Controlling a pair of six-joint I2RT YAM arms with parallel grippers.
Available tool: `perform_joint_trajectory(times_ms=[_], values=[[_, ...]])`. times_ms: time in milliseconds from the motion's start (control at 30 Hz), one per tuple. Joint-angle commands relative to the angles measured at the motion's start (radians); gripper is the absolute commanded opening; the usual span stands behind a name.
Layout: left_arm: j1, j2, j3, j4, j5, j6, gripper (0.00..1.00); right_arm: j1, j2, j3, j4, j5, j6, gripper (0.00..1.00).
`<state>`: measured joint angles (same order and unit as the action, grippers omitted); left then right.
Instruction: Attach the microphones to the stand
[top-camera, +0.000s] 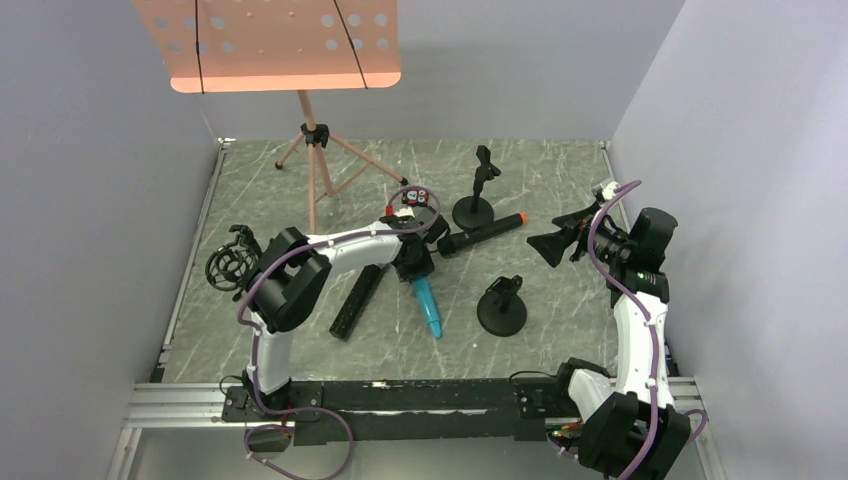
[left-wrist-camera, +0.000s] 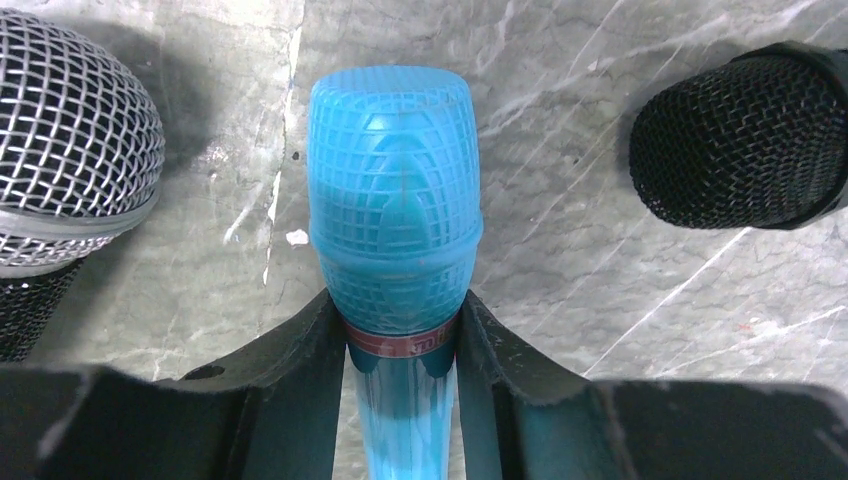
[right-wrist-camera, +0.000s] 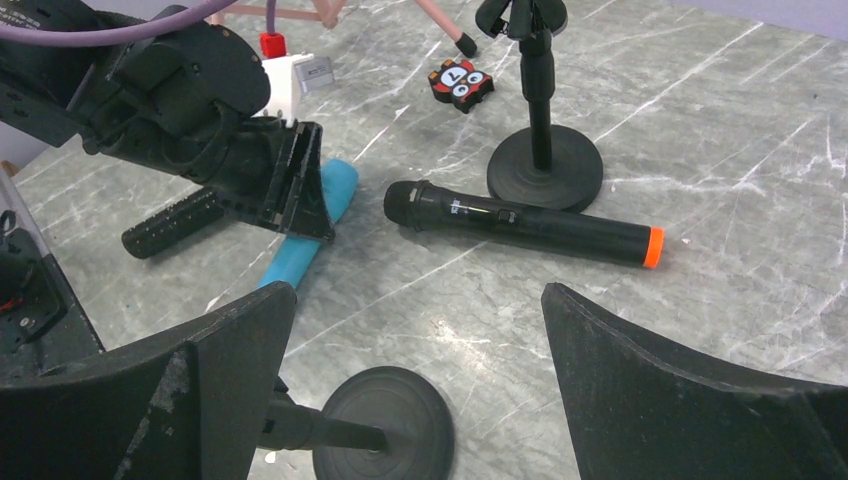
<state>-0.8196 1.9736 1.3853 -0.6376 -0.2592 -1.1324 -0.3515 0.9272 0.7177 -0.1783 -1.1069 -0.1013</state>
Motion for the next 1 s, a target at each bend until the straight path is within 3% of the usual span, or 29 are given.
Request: perform_joint_trajectory(times_ms=[0, 567, 767, 967], values=[[-0.004, -0.102, -0.038, 0.059, -0.002, 0.043, 0.01, 0.005, -0.017, 0.031, 0.017, -0.024, -0.015, 1.00], [-0.118, -0.515, -0.203, 0.222, -0.040, 0.457, 0.00, 0.003, -0.025, 0.035, 0.003, -0.024, -0.040, 1.00], [-0.131, -0.652, -0.313, 0.373, 0.071, 0.586, 0.00, 0.002, -0.017, 0.059, -0.041, -0.053, -0.083, 1.00], [-0.141, -0.733, -0.372, 0.450, 0.139, 0.660, 0.00, 0.003, 0.003, 0.182, -0.232, -0.069, -0.236, 1.00]])
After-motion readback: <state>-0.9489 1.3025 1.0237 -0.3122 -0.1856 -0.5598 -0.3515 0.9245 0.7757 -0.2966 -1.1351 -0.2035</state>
